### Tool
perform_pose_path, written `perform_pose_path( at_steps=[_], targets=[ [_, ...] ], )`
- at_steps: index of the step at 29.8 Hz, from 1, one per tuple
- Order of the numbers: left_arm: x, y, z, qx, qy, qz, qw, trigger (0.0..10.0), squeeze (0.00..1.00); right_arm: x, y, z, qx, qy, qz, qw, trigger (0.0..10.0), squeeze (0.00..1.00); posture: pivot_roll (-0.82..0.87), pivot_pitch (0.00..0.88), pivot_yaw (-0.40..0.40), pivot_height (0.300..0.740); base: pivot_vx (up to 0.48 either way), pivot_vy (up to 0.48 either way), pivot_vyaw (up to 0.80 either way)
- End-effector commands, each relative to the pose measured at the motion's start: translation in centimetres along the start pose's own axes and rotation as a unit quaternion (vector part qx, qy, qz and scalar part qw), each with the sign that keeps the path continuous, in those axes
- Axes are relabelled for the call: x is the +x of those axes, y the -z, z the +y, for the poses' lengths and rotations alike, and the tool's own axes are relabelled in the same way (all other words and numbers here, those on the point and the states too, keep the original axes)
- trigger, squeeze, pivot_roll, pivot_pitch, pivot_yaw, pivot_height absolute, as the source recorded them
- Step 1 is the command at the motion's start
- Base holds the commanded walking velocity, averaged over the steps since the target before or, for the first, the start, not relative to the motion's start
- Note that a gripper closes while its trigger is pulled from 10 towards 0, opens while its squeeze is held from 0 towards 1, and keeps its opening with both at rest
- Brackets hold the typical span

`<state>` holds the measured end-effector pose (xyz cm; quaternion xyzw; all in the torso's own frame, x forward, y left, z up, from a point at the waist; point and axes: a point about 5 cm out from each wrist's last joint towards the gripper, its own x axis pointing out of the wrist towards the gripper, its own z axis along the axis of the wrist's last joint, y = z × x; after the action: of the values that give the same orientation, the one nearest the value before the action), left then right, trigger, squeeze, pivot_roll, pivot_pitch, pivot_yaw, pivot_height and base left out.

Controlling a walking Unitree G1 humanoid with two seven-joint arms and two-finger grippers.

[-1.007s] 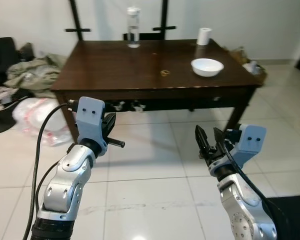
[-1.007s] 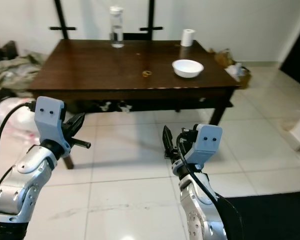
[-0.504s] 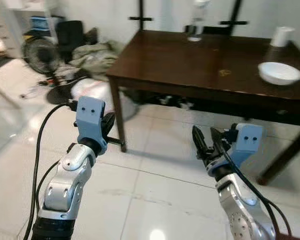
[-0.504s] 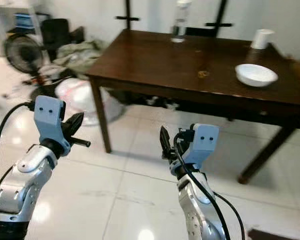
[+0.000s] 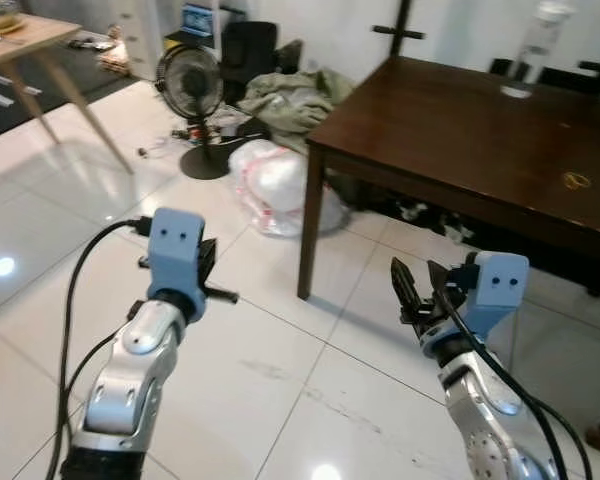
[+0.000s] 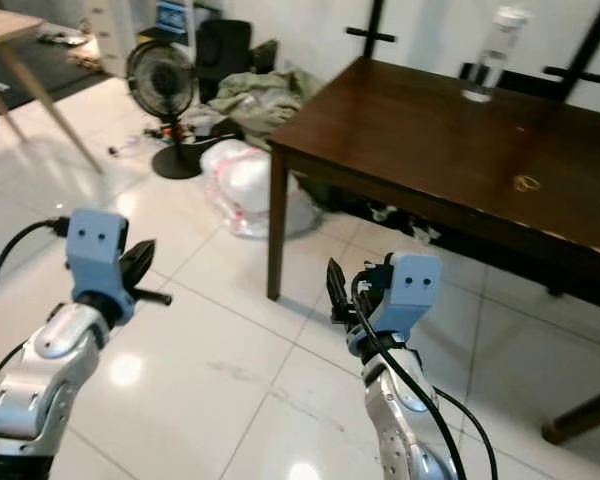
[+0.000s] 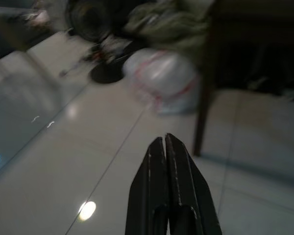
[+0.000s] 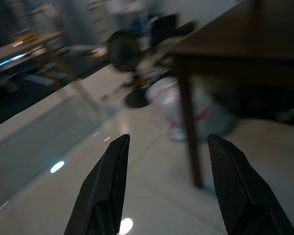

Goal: Setting the table

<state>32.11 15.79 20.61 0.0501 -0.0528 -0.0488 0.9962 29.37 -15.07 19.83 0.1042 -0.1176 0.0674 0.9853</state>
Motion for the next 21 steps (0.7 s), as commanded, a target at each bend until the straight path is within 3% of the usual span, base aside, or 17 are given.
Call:
perform_pose_path(
  at_steps=[1,8,21],
  targets=[
    [-0.6,1.2,-0.5,0.001,0.008,0.023,1.000,10.0,0.00,-0.4,1.2,-0.7,-0.006,0.013,0.023,1.000,10.0,0.00,0.13,0.143,0.062,0.740,0.000,0.000,0.79],
    [-0.9,2.1,-1.6,-0.018,0.018,0.035,0.999,10.0,0.00,-0.7,2.0,-1.2,-0.008,0.023,0.038,0.999,10.0,0.00,0.13,0.145,0.052,0.740,0.000,0.000,0.79],
    [-0.1,1.6,-1.6,-0.036,0.011,0.021,0.999,10.0,0.00,-0.5,2.0,-1.5,-0.012,0.029,0.033,0.999,10.0,0.00,0.12,0.141,0.049,0.740,0.000,0.000,0.78]
  ],
)
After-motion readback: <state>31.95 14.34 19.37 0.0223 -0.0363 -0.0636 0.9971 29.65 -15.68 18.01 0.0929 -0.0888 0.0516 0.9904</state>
